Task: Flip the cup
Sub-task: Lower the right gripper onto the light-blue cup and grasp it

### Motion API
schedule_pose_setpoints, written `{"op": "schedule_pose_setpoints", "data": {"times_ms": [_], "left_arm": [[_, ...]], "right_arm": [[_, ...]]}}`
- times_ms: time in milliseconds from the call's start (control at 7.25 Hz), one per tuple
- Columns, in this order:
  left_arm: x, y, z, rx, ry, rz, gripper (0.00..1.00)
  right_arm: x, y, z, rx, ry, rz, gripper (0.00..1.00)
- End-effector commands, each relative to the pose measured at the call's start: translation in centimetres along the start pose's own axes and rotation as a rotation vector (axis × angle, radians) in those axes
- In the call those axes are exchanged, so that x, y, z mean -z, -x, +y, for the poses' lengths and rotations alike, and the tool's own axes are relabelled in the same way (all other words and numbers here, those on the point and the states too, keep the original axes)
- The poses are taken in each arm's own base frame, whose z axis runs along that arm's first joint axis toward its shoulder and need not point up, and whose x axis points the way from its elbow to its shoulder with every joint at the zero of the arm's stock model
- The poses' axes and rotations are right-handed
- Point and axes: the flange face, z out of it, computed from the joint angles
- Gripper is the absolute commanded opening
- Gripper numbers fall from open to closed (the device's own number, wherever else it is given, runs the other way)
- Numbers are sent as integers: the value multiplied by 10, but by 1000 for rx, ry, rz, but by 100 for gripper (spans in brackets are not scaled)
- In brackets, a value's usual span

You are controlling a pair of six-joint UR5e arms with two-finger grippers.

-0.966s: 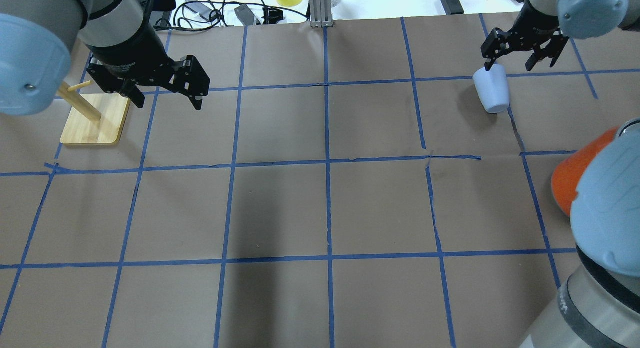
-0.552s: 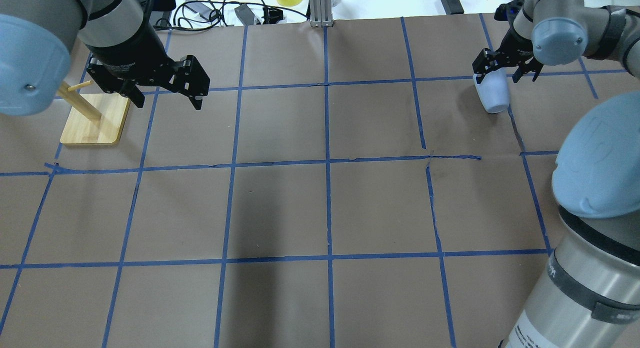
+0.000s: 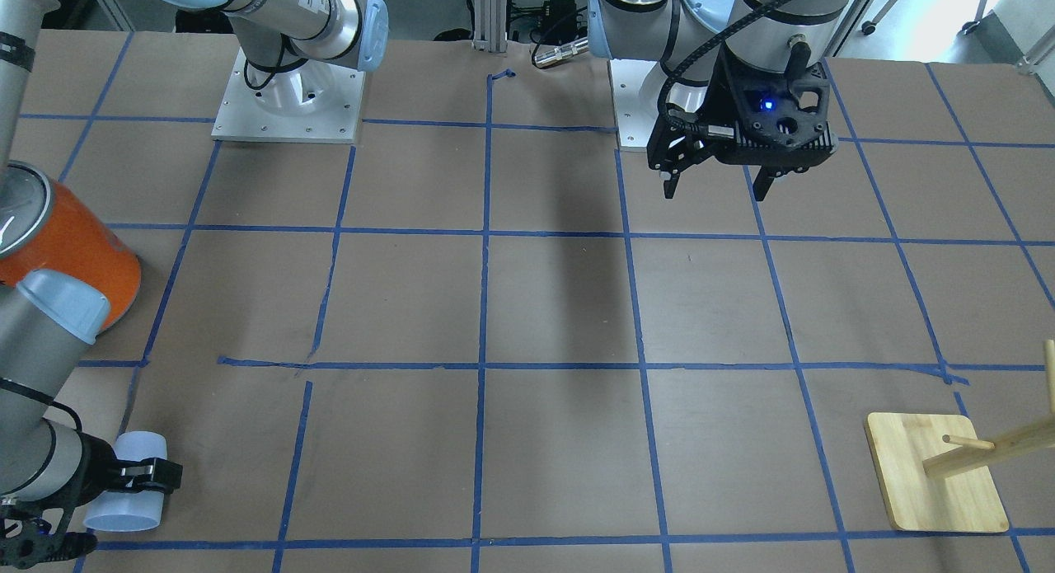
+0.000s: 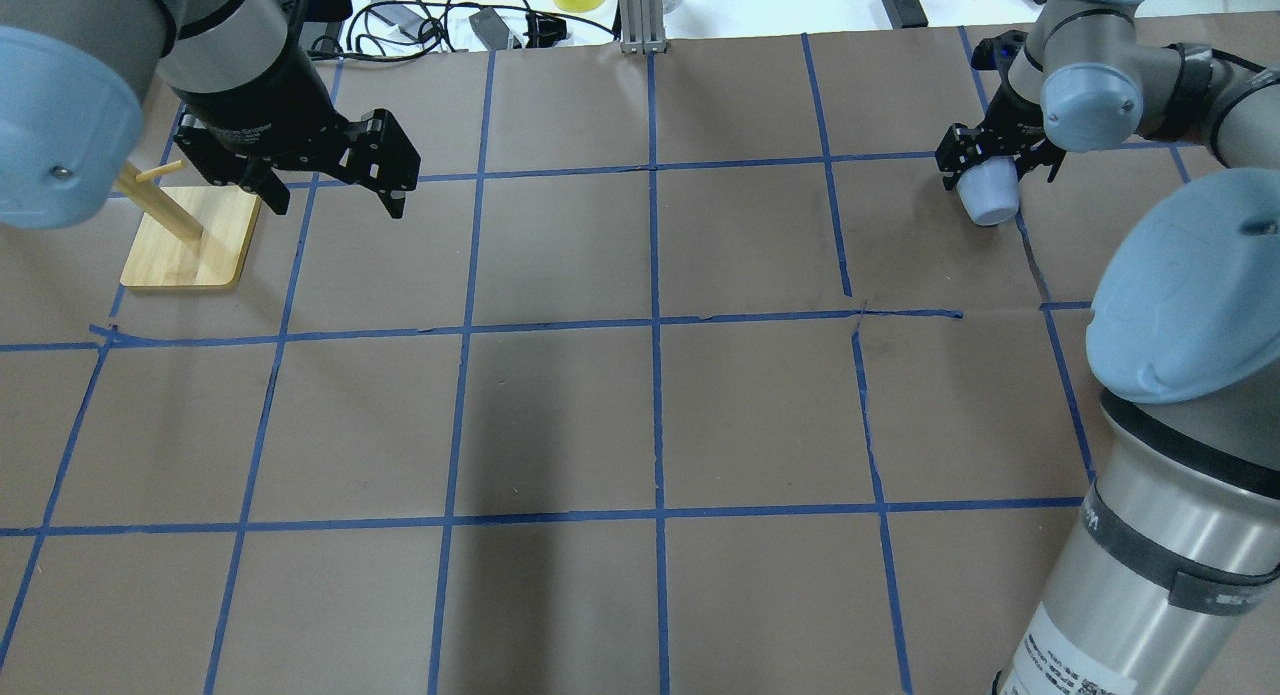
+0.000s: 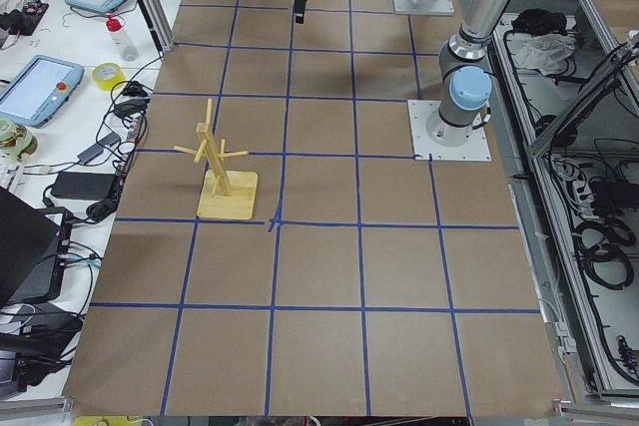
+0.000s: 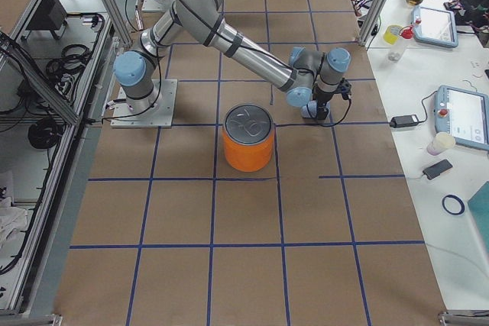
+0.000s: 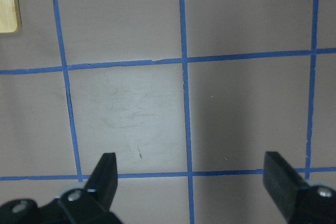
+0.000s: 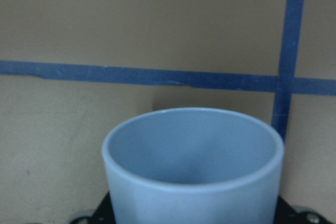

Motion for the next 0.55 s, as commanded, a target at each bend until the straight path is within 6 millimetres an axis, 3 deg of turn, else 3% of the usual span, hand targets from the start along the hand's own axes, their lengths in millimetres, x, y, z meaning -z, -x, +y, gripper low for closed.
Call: {"op": "schedule_pose_setpoints", "data": {"times_ms": [0, 138, 276, 414], "left_arm": [[0, 0, 1, -1, 1, 0, 100], [0, 0, 1, -1, 1, 0, 100], [-1, 0, 1, -1, 2, 0, 100], [-1, 0, 1, -1, 2, 0, 100]], "right_arm": [[37, 64, -2, 102, -20, 1, 48], [57, 122, 1, 215, -39, -3, 47], [73, 200, 9, 372, -56, 5, 45], [74, 273, 20, 525, -71, 12, 45]]}}
